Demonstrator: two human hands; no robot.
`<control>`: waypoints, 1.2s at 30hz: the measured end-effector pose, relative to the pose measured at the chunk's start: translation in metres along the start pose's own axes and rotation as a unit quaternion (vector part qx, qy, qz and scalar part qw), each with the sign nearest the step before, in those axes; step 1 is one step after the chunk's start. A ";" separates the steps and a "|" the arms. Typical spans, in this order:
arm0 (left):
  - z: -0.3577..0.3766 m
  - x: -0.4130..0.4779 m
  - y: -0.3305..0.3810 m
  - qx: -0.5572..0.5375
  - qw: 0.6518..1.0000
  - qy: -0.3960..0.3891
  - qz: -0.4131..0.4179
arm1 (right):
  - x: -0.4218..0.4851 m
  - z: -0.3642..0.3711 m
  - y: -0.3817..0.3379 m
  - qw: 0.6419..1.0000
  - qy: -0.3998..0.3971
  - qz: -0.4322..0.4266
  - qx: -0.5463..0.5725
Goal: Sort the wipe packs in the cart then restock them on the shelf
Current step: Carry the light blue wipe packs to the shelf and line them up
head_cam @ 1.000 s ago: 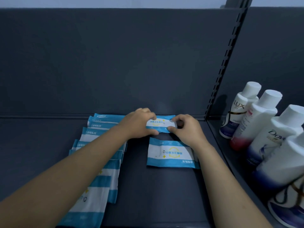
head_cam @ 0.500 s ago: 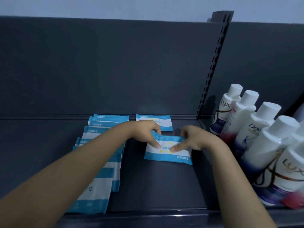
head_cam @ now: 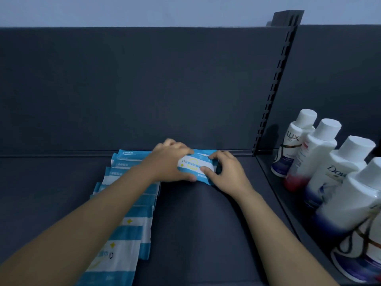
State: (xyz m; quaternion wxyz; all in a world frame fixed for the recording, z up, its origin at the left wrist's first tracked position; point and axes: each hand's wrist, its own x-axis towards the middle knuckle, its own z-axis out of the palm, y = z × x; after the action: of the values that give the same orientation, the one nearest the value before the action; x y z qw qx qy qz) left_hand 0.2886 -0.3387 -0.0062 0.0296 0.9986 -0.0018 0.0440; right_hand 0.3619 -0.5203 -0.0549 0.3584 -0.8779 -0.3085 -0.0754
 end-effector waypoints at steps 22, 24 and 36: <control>-0.016 0.001 -0.001 -0.468 0.876 0.111 -0.029 | -0.009 -0.021 -0.017 0.942 0.016 0.036 0.333; -0.016 -0.001 -0.003 -0.583 0.793 0.133 -0.114 | -0.008 -0.024 -0.016 0.882 0.024 0.087 0.463; -0.031 0.019 -0.004 -0.263 0.953 -0.143 0.039 | 0.006 -0.020 -0.021 0.842 0.043 0.123 0.523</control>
State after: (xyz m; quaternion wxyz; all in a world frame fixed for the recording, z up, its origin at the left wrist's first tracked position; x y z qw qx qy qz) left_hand 0.3046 -0.3327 0.0260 0.2887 0.9505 -0.0568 -0.0998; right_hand 0.3556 -0.5191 -0.0263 0.7835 -0.5868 -0.1757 0.1044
